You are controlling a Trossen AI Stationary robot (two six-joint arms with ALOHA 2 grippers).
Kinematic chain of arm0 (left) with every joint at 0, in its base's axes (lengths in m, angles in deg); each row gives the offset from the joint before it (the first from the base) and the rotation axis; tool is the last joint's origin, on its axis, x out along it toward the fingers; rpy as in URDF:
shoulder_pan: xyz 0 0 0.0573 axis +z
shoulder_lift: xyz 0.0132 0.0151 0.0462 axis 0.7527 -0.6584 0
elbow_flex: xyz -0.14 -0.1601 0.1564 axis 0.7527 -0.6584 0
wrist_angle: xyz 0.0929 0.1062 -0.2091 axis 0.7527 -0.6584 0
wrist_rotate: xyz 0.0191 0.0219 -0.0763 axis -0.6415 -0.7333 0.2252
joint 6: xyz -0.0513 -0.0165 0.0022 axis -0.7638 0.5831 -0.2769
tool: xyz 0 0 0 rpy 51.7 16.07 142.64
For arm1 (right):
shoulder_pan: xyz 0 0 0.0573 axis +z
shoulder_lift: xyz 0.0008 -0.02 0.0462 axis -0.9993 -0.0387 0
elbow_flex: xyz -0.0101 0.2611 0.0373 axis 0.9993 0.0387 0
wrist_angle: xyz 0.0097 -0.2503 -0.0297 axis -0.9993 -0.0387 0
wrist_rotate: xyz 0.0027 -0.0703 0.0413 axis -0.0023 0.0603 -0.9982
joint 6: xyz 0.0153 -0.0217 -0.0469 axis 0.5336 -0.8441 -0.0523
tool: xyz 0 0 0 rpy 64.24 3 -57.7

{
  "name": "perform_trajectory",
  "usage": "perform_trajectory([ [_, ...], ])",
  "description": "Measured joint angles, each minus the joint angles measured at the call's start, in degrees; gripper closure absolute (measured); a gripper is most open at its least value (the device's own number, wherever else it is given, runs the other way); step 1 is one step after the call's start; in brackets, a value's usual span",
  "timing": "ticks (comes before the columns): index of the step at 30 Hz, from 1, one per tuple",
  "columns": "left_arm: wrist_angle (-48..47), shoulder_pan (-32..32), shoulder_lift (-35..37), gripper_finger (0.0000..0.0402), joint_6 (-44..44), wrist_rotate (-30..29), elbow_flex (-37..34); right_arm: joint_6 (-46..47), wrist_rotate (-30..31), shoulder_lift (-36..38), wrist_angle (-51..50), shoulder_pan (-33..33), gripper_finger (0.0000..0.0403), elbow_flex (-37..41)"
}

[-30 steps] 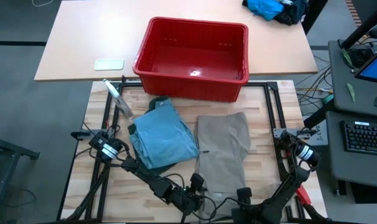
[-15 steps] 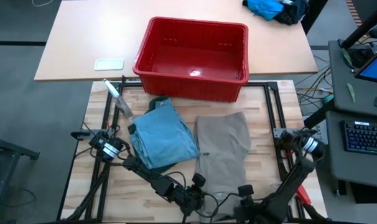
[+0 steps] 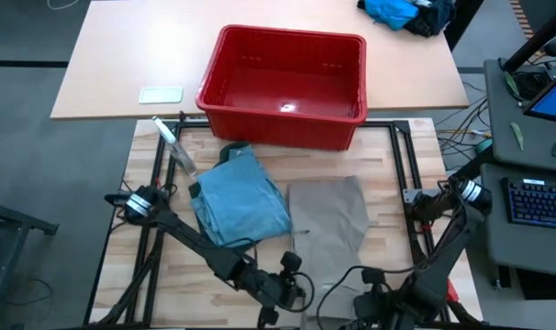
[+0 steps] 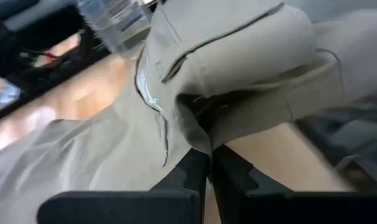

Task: Fold Laundry from Bin
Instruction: Fold the light brown shorts

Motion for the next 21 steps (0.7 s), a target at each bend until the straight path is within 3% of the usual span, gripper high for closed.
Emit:
perform_trajectory([
  [6,-1.23,0.11,1.68,0.0401,-2.98,-0.43,-0.01,0.86,0.45,1.57,-0.8,-0.69,0.0378,-1.59],
  [9,-2.72,1.55,1.69,0.0401,-3.32,-1.26,-0.64,2.52,1.74,2.27,-6.2,-2.44,0.0378,-2.3],
  [16,-4.52,8.62,1.82,0.0401,-4.85,-1.67,-1.89,5.98,3.48,3.41,-24.12,-8.29,0.0378,-2.32],
  [21,-6.24,14.34,1.91,0.0402,-3.77,2.68,-2.53,2.43,3.49,4.66,-26.38,-12.7,0.0375,-2.3],
])
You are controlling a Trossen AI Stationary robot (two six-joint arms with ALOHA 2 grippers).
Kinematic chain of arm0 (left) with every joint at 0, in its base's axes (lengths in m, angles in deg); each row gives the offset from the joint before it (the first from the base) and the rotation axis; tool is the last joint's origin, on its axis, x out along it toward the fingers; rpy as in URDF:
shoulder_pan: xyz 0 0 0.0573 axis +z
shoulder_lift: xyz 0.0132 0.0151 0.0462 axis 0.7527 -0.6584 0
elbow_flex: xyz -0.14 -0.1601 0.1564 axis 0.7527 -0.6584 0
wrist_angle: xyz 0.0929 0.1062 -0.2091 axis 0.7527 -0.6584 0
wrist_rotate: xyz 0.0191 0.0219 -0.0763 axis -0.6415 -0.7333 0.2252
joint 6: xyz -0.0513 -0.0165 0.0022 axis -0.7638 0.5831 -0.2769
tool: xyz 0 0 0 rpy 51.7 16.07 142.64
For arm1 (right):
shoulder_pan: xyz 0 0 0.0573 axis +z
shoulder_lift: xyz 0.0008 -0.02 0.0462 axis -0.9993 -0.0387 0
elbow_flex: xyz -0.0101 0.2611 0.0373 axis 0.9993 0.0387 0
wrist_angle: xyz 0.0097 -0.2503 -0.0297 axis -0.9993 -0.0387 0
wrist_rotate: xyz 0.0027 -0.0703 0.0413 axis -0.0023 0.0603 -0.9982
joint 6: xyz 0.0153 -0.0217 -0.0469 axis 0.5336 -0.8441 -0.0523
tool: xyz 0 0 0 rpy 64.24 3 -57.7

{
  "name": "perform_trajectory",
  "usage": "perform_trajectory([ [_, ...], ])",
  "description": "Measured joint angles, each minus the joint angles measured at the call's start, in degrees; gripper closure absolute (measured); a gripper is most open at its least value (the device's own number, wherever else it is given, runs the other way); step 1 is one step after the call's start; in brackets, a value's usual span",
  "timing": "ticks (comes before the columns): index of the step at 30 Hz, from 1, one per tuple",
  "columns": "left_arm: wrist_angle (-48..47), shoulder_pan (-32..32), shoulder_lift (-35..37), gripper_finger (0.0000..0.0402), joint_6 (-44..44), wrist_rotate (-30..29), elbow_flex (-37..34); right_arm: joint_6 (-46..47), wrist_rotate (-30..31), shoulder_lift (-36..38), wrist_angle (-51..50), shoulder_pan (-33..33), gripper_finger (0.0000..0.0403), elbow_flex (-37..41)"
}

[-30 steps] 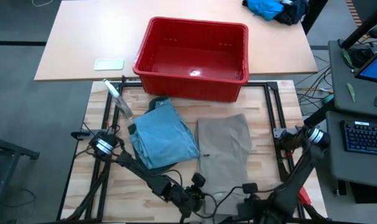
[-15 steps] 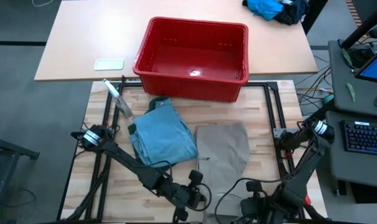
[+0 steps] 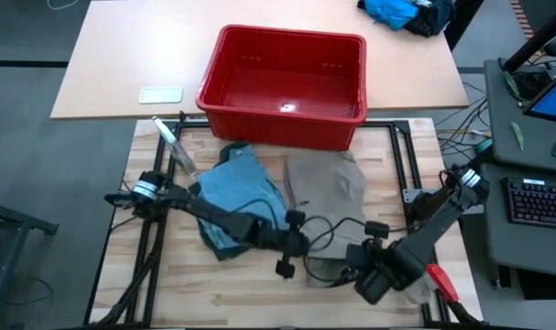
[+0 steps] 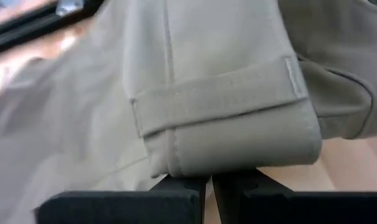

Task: Fold Laundry from Bin
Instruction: Fold the light brown shorts

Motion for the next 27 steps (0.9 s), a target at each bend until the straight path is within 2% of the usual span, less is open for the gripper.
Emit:
perform_trajectory([
  [3,-0.02,2.59,0.14,0.0402,1.27,6.52,-0.05,-1.87,0.62,2.07,-1.78,-2.87,0.0376,0.0],
  [5,-0.18,3.99,0.24,0.0402,1.87,8.22,-0.05,-2.38,1.42,3.48,-4.09,-5.26,0.0376,0.0],
  [16,-6.32,9.73,1.51,0.0401,4.35,6.34,-0.05,-13.54,3.32,12.06,-6.06,-22.18,0.0376,1.49],
  [25,-7.37,17.2,4.51,0.0401,4.4,6.03,-0.21,-24.26,3.13,13.89,-4.29,-35.4,0.0376,6.13],
  [27,-7.27,19.13,5.13,0.0401,3.44,5.8,-0.27,-26.22,5.05,13.97,-2.73,-38.02,0.0376,7.02],
])
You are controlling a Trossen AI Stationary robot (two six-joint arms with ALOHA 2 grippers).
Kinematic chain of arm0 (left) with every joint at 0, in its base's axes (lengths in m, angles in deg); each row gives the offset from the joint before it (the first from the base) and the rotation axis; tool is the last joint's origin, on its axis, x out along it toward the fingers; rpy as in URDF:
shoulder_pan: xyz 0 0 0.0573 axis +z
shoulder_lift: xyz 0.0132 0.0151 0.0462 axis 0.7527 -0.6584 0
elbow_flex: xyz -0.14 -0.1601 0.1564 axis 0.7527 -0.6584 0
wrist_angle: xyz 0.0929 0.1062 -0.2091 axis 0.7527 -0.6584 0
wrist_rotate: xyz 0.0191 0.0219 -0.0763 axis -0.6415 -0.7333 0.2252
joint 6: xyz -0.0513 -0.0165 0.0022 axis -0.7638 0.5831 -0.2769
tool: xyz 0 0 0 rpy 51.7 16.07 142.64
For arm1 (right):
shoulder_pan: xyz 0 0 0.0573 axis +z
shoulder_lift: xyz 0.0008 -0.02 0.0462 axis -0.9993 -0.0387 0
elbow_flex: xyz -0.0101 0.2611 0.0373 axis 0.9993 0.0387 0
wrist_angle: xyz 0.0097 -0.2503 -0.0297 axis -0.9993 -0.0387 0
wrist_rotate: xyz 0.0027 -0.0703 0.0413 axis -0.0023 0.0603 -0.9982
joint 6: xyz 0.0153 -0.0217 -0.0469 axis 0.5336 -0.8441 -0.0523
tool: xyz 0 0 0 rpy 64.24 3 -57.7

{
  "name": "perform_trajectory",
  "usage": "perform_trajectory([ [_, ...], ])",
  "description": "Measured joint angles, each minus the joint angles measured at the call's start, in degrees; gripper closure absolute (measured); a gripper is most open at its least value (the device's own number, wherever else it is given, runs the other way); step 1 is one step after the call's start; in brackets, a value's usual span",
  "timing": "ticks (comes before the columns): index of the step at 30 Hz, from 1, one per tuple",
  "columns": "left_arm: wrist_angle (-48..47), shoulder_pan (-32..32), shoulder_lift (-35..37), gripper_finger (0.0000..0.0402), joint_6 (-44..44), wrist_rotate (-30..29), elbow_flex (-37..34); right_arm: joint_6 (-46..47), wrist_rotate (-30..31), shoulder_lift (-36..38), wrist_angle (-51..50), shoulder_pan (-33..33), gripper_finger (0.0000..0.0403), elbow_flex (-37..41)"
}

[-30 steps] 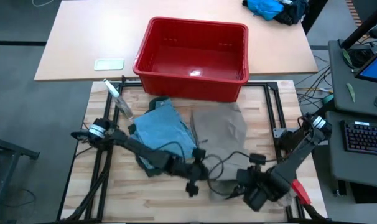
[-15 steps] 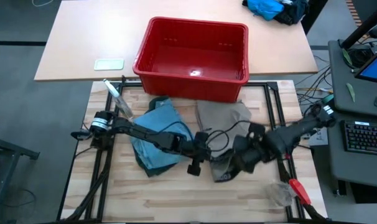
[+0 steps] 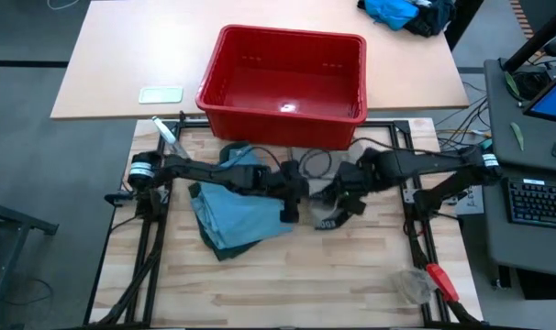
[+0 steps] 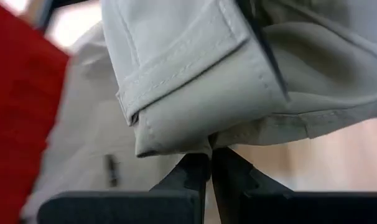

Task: Fold Laundry from Bin
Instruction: Fold the light brown shorts

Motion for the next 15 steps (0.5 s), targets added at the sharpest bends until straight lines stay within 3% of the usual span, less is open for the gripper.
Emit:
perform_trajectory([
  [3,-0.01,2.74,0.35,0.0401,-2.03,-2.29,-0.17,-2.08,3.87,0.19,1.65,-3.73,0.0376,0.91],
  [15,3.41,10.83,0.29,0.0401,-7.67,-2.69,-2.52,-9.72,3.95,-0.4,11.79,-19.43,0.0376,2.67],
])
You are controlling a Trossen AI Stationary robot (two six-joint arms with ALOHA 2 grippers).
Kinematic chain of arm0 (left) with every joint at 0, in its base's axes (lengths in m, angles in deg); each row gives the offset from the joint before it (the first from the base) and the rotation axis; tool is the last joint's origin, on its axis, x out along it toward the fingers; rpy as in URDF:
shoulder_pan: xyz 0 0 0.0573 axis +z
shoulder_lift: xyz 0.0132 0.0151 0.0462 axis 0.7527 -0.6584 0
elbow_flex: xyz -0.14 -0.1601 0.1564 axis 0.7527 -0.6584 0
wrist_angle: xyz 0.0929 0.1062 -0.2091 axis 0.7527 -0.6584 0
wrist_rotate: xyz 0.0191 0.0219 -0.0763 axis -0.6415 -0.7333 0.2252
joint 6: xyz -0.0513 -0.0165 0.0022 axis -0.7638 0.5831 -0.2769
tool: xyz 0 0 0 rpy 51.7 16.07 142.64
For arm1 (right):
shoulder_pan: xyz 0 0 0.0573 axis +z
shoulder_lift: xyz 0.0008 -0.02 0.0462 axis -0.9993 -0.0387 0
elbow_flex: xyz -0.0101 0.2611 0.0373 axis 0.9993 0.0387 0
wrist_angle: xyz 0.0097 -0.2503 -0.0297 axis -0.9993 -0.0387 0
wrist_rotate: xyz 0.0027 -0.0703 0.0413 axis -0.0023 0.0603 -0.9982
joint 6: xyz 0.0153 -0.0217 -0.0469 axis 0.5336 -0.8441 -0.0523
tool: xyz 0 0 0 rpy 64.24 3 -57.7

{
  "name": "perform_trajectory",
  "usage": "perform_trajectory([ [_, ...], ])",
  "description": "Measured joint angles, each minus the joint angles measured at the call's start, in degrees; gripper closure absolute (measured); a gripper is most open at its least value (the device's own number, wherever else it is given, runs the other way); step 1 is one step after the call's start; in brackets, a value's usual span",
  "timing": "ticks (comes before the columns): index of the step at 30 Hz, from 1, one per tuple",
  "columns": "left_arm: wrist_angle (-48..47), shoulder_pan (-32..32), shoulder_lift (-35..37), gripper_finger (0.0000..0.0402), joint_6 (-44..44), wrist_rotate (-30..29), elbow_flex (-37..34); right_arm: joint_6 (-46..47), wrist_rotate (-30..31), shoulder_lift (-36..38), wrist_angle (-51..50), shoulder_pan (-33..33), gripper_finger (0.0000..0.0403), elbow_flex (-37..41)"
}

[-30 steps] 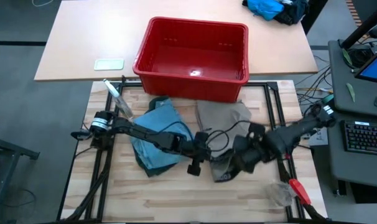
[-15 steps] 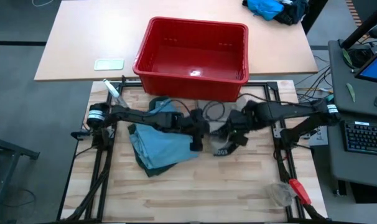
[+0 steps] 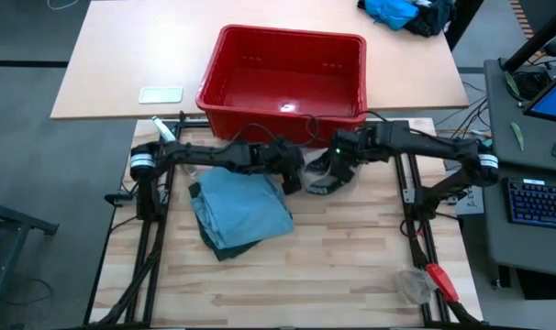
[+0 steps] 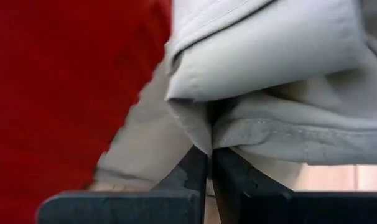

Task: Fold Laundry from Bin
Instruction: Fold the light brown shorts

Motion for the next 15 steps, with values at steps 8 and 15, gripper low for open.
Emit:
perform_trajectory([
  [8,0.48,2.54,-0.07,0.0401,-5.26,0.0,-1.12,0.16,0.08,-2.07,5.73,-4.25,0.0354,1.96],
  [15,1.62,3.11,-1.13,0.0392,-7.48,-0.1,-1.12,0.13,0.44,-2.56,6.79,-6.53,0.0307,1.98],
])
